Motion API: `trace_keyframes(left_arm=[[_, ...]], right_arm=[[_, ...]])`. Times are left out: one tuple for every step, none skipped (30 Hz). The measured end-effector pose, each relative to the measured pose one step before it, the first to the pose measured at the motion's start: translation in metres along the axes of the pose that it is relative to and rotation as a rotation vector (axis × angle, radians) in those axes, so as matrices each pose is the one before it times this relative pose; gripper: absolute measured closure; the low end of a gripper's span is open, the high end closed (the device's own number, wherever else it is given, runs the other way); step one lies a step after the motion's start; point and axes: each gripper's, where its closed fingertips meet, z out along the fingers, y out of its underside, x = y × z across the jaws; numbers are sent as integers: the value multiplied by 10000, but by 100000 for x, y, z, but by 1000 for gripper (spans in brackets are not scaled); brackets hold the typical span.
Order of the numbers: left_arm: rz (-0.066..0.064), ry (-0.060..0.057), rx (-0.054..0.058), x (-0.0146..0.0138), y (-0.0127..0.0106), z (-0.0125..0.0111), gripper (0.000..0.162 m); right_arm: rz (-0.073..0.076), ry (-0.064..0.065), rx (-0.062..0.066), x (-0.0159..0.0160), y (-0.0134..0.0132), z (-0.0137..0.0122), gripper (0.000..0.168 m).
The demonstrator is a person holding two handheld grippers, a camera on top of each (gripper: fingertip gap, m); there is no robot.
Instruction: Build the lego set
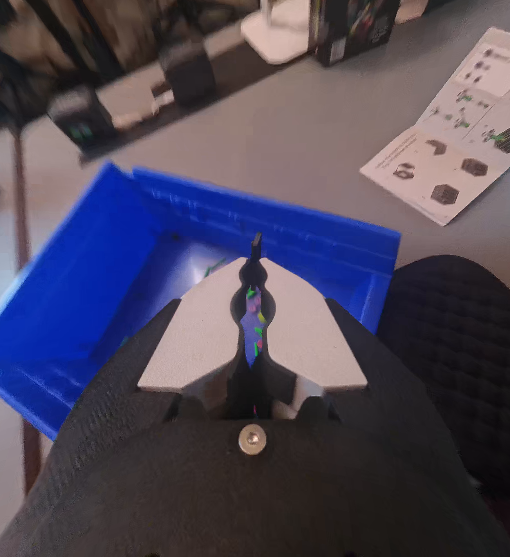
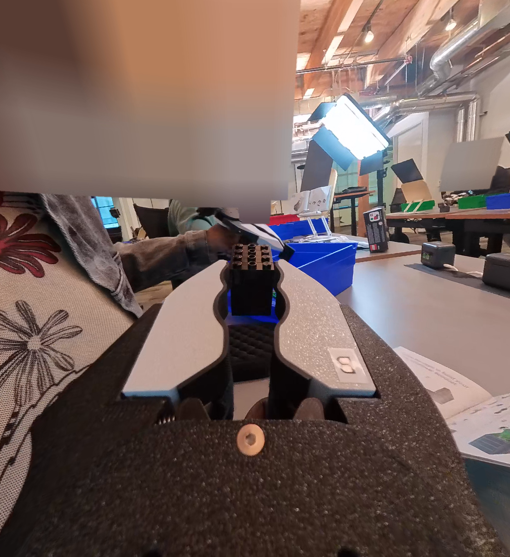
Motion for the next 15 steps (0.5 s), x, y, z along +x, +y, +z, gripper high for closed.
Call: trace_keyframes(left_arm=[[620,-233,627,577,-1246,-490,158],[606,-18,597,985,-1362,-380,158],[538,192,586,1420,-1457,-191,158],[570,410,590,1905,-1475,108,158],[495,535,488,2237,-1314,510,158],[349,707,281,2534,-944,1012,158],[49,849,-137,2606,-304,1497,158],[-454,851,-364,2329,46,1754,158],[-672,1189,-170,2418,-98,1829,158],[-932,1287,-240,2017,57,1815,158],[-1009,1188,-216,1379,120,1749,158],[-916,1514,-483,1433,473,1589,158],[-857,1093,-260,603,103,1405,158],[-365,547,135,-63,-265,1131,158],[-211,222,-304,-486,291,959,158]], right_arm=[[-36,132,3,184,-71,-76,142],[-43,172,28,224,-150,-106,142],[-37,192,39,244,-229,-134,142],[-53,164,31,182,-255,-136,142],[-87,126,4,104,-233,-153,142],[-111,120,-25,63,-191,-180,142],[-121,135,-58,94,-125,-192,142],[-102,164,-89,126,-73,-213,143],[-80,171,-104,116,-58,-213,143],[-88,159,-79,53,-83,-230,143],[-78,152,-59,18,-56,-229,143],[-36,142,-82,-9,21,-222,143],[5,114,-115,-45,109,-192,143],[16,88,-124,-82,181,-174,142],[14,83,-127,-91,212,-161,142]])
